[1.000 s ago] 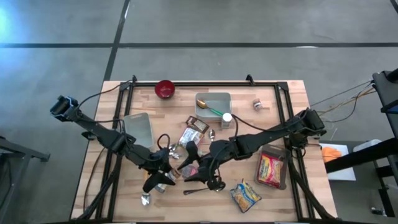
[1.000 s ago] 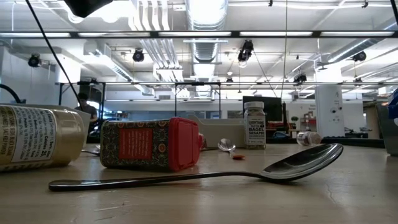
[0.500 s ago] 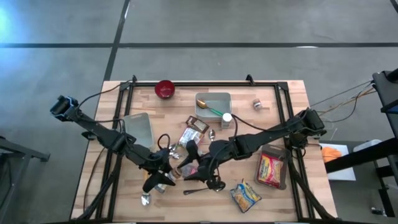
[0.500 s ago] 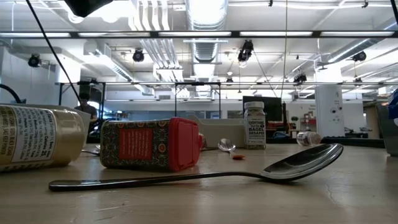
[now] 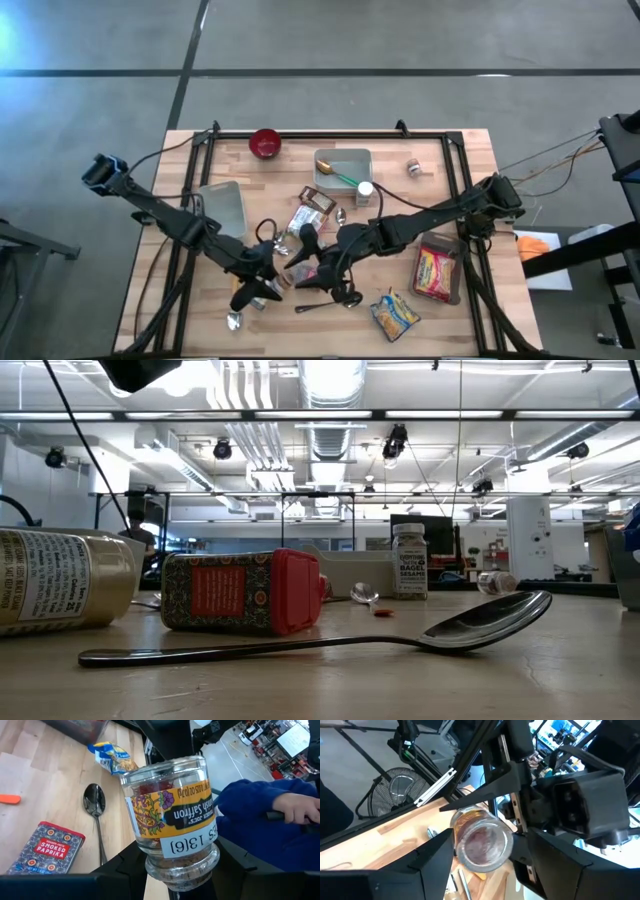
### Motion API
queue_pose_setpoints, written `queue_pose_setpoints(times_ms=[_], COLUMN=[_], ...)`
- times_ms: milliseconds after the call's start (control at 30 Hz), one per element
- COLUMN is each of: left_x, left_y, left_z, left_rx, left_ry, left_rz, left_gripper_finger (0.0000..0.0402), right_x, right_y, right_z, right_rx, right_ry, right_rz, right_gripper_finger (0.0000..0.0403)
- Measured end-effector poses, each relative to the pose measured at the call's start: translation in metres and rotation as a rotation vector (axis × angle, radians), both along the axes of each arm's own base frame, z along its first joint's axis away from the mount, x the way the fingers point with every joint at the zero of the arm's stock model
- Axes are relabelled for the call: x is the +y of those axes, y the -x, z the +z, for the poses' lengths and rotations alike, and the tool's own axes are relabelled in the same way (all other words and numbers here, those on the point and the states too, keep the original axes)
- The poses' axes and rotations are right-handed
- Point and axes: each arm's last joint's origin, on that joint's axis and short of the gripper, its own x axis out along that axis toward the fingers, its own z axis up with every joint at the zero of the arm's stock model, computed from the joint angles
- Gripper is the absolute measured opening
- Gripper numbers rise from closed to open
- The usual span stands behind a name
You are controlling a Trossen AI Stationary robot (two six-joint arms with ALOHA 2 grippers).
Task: Pick & Place Food Item
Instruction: Put the left brown seasoning bottle into the left gray bin
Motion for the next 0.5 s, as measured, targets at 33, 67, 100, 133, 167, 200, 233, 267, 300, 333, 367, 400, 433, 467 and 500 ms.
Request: queue_pose_setpoints(times_ms=[33, 67, 100, 133, 167, 200, 233, 267, 300, 333, 367, 400, 433, 467, 500], left_x=[-0.0005, -0.0009, -0.0013, -0.0015, -0.0017, -0.0018, -0.0019, -0.0019, -0.0022, -0.0022, -0.0023, -0.0023, -0.0023, -0.002, -0.002], left_y=[-0.0006, -0.0011, -0.0018, -0.0022, -0.0024, -0.0027, -0.003, -0.0033, -0.0036, -0.0039, -0.0042, -0.0045, -0.0047, -0.0049, -0.005], left_z=[-0.0011, -0.002, -0.0031, -0.0034, -0.0034, -0.0025, -0.0016, -0.0001, 0.0016, 0.0027, 0.004, 0.005, 0.0057, 0.0061, 0.0063], left_rx=[0.004, 0.009, 0.013, 0.014, 0.014, 0.01, 0.005, 0.0, -0.006, -0.01, -0.013, -0.016, -0.019, -0.019, -0.02], left_ry=[0.0, -0.001, -0.001, -0.002, -0.004, -0.005, -0.008, -0.011, -0.012, -0.011, -0.009, -0.009, -0.01, -0.01, -0.01], left_rz=[-0.003, -0.006, -0.008, -0.008, -0.009, -0.01, -0.012, -0.014, -0.016, -0.016, -0.016, -0.016, -0.017, -0.016, -0.016], left_gripper_finger=[0.0162, 0.0162, 0.0162, 0.0162, 0.0162, 0.0162, 0.0162, 0.0162, 0.0162, 0.0162, 0.0162, 0.0162, 0.0162, 0.0162, 0.0162], right_x=[0.0, 0.0, -0.0002, -0.0003, -0.0008, -0.0014, -0.0026, -0.0032, -0.0038, -0.0048, -0.0053, -0.0054, -0.0057, -0.0058, -0.0059], right_y=[0.0, 0.0001, 0.0, -0.0001, -0.0003, -0.0006, -0.001, -0.0009, -0.0011, -0.0013, -0.0015, -0.0015, -0.0015, -0.0015, -0.0015], right_z=[0.0, -0.0002, -0.0002, -0.0001, 0.0003, 0.0006, 0.0008, 0.0014, 0.0016, 0.002, 0.002, 0.0019, 0.0016, 0.0014, 0.001], right_rx=[0.002, 0.006, 0.01, 0.013, 0.014, 0.016, 0.019, 0.022, 0.028, 0.031, 0.033, 0.033, 0.036, 0.038, 0.041], right_ry=[-0.005, -0.013, -0.023, -0.033, -0.047, -0.062, -0.074, -0.089, -0.106, -0.119, -0.124, -0.124, -0.122, -0.121, -0.118], right_rz=[0.0, -0.002, -0.005, -0.008, -0.012, -0.015, -0.019, -0.023, -0.027, -0.032, -0.035, -0.036, -0.038, -0.04, -0.041], right_gripper_finger=[0.0248, 0.0248, 0.0249, 0.0249, 0.025, 0.0253, 0.0256, 0.0262, 0.027, 0.0279, 0.029, 0.0302, 0.0315, 0.0327, 0.034])
